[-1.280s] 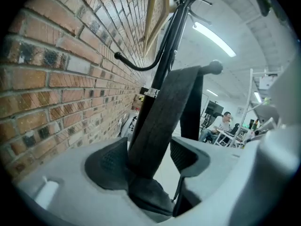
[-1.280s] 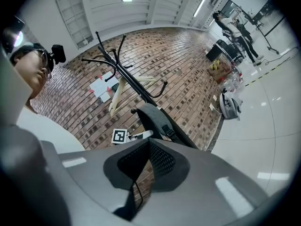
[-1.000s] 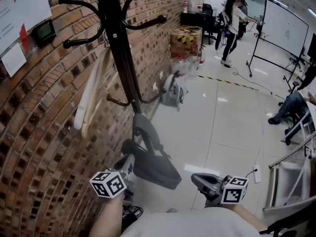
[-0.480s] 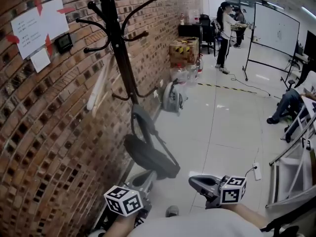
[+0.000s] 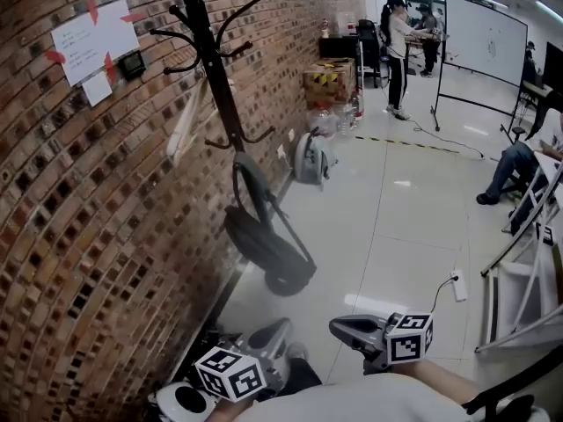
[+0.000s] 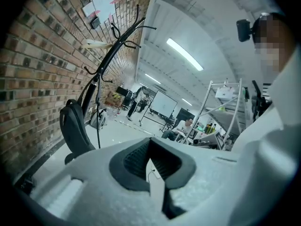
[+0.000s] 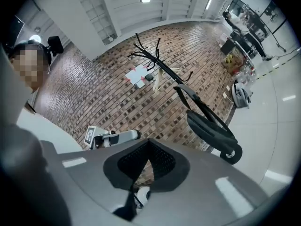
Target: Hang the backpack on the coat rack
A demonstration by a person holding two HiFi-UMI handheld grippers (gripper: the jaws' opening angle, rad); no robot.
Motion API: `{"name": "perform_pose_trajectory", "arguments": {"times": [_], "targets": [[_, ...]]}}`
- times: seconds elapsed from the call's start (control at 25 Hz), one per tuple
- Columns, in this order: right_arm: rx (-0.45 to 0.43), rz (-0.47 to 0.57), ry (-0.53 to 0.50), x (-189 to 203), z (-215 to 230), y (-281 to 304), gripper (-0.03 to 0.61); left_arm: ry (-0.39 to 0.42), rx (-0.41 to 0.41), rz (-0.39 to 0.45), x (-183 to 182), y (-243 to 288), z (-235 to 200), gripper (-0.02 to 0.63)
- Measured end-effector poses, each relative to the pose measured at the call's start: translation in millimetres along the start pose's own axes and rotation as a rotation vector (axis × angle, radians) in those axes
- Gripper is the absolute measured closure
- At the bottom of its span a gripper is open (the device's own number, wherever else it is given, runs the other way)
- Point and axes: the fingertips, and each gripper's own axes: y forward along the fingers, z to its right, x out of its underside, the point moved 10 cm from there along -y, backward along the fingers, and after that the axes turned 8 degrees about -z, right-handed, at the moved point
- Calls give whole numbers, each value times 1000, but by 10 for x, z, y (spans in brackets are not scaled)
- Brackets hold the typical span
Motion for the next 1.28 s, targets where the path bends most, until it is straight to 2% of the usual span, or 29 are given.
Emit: {"name": "perform_pose_trajectory", "arguments": {"times": [0.2, 0.56, 0.84, 1.12, 1.28], "targets": [[-37, -30, 23, 289, -299, -127, 580, -23, -30, -11, 264, -230, 292, 614], [-55, -20, -10, 432, -839, -96, 580, -5, -11, 0, 331, -628, 533, 614], [-43, -32, -24, 964, -1542, 170, 580, -13, -12, 7, 790, -1446, 584, 614], [-12, -7, -80, 1480, -2401, 312, 580, 27, 13, 24, 1175, -2312, 761, 614], [15, 20, -93, 1749, -2728, 316, 580, 59, 33, 27, 1345, -2649, 861, 614]]}}
